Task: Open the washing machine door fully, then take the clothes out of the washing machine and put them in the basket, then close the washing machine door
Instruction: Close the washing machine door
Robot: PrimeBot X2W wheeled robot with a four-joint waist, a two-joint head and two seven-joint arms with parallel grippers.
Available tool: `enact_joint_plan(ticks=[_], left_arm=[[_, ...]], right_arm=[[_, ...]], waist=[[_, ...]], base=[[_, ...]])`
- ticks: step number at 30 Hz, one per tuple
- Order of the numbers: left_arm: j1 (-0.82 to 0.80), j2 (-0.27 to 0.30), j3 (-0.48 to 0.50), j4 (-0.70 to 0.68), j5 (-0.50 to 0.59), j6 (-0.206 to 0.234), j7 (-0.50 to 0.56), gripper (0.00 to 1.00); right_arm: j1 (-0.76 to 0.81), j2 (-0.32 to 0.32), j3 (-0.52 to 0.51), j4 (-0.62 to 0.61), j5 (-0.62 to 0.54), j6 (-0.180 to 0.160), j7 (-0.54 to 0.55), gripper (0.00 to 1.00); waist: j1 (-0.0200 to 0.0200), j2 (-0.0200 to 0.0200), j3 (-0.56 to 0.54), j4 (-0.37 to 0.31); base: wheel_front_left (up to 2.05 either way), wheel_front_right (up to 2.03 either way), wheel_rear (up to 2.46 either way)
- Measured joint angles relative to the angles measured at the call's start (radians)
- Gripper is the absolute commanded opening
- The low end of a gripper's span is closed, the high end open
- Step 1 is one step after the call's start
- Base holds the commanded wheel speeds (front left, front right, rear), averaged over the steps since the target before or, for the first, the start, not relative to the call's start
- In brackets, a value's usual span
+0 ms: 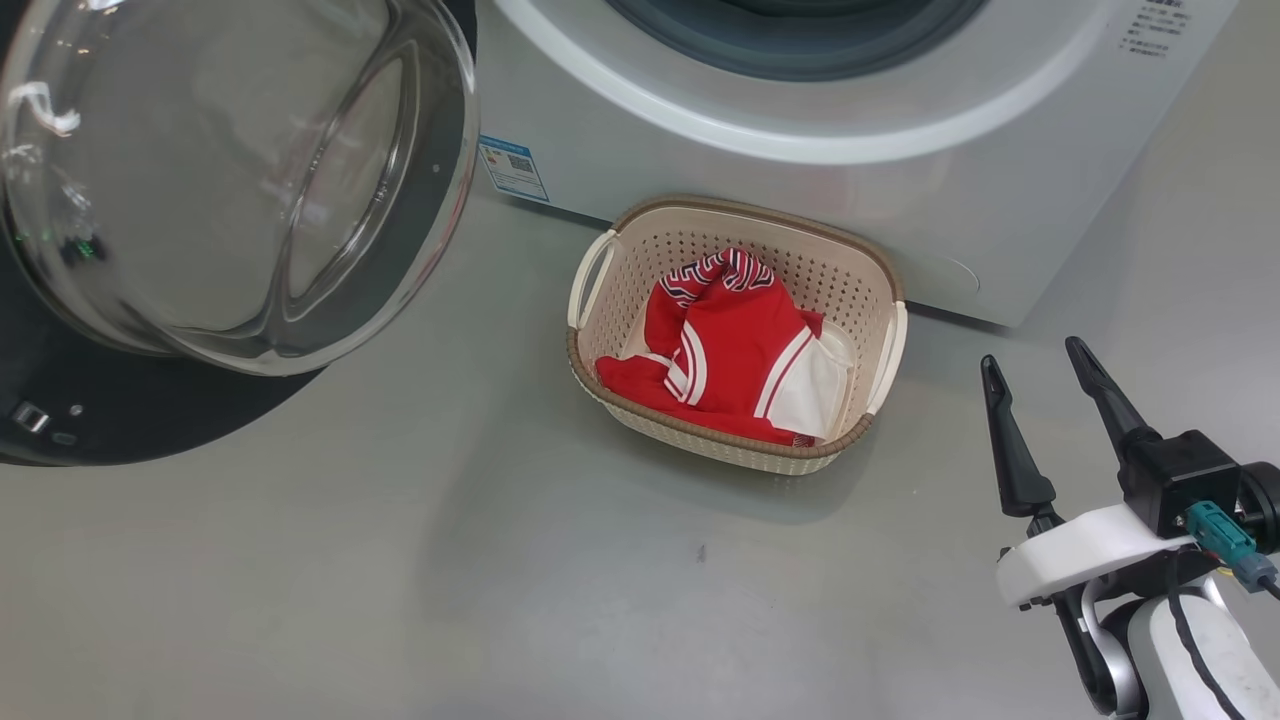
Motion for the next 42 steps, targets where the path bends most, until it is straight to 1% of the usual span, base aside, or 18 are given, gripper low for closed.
enact_joint_plan(ticks=[3, 9, 13, 15, 19, 21, 28, 31, 36, 42], left_arm=[[0.002, -0.005, -0.017, -0.002, 0.000, -0.021, 0.027, 0.00], [0.012, -0.019, -0.040, -0.025, -0.002, -0.046, 0.080, 0.00], [0.030, -0.027, -0.059, -0.062, -0.026, -0.058, 0.119, 0.00], [0.040, -0.038, -0.063, -0.081, -0.033, -0.058, 0.137, 0.00], [0.066, -0.042, -0.079, -0.111, -0.036, -0.059, 0.173, 0.00], [0.083, -0.049, -0.077, -0.126, -0.044, -0.067, 0.185, 0.00], [0.148, -0.055, -0.078, -0.211, -0.060, -0.067, 0.237, 0.00], [0.160, -0.078, -0.093, -0.251, -0.068, -0.067, 0.264, 0.00], [0.178, -0.124, -0.127, -0.334, -0.090, -0.067, 0.305, 0.00], [0.224, -0.144, -0.134, -0.409, -0.100, -0.067, 0.327, 0.00]], right_arm=[[0.001, 0.000, 0.001, 0.003, 0.002, 0.000, 0.000, 1.00], [0.002, 0.002, 0.007, 0.011, 0.004, 0.001, -0.001, 1.00], [0.004, 0.008, 0.010, 0.016, 0.007, 0.002, -0.004, 1.00], [0.009, 0.012, 0.012, 0.017, 0.010, 0.002, -0.004, 1.00], [0.016, 0.021, 0.019, 0.022, 0.013, 0.002, -0.005, 1.00], [0.016, 0.024, 0.024, 0.023, 0.013, 0.002, -0.006, 1.00], [0.017, 0.036, 0.030, 0.024, 0.014, 0.002, -0.013, 1.00], [0.022, 0.038, 0.022, 0.023, 0.014, -0.006, -0.022, 1.00], [0.024, 0.040, 0.018, 0.024, 0.015, -0.007, -0.027, 1.00], [0.023, 0.052, 0.023, 0.032, 0.022, -0.007, -0.038, 1.00]], waist=[[0.0000, 0.0000, -0.007, 0.010], [0.0000, 0.0000, -0.027, 0.023], [0.0000, 0.0000, -0.043, 0.029], [0.0000, 0.0000, -0.051, 0.031], [0.0000, 0.0000, -0.065, 0.033], [0.0000, 0.0000, -0.070, 0.032], [0.0000, 0.0000, -0.079, 0.013], [0.0000, 0.0000, -0.079, 0.006], [0.0000, 0.0000, -0.078, 0.000], [0.0000, 0.0000, -0.083, -0.014]], base=[[0.00, 0.00, 0.00], [0.00, 0.00, 0.00], [0.00, 0.00, 0.00], [0.00, 0.00, 0.00], [0.00, 0.00, 0.00], [0.00, 0.00, 0.00], [0.00, 0.00, 0.00], [0.00, 0.00, 0.00], [0.00, 0.00, 0.00], [0.00, 0.00, 0.00]])
